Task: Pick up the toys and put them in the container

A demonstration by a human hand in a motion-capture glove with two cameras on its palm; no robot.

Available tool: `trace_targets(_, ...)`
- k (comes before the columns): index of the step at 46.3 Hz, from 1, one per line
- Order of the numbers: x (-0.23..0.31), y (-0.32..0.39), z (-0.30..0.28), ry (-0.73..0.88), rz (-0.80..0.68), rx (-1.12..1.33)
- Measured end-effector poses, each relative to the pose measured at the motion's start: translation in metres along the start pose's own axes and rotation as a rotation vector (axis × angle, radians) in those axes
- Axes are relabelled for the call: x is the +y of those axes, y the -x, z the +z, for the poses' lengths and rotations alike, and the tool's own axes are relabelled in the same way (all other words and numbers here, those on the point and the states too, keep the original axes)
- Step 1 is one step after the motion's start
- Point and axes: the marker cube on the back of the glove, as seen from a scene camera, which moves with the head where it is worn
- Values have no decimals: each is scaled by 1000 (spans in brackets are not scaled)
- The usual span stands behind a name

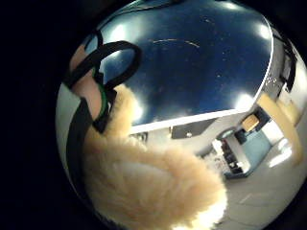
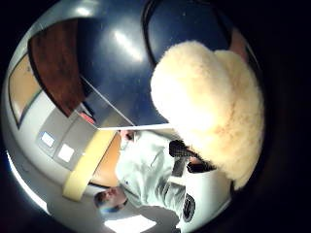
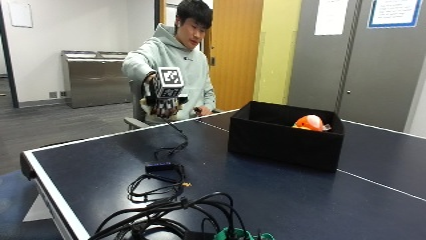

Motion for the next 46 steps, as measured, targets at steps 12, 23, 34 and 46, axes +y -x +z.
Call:
trace_targets(12,64,72,-72,-86,-73,117)
trace_targets(23,105,131,-149,-312,-212,160)
trace_targets(34,127,214,-195,-589,-377,87)
trace_targets(46,84,313,-220,-924,-536,-69)
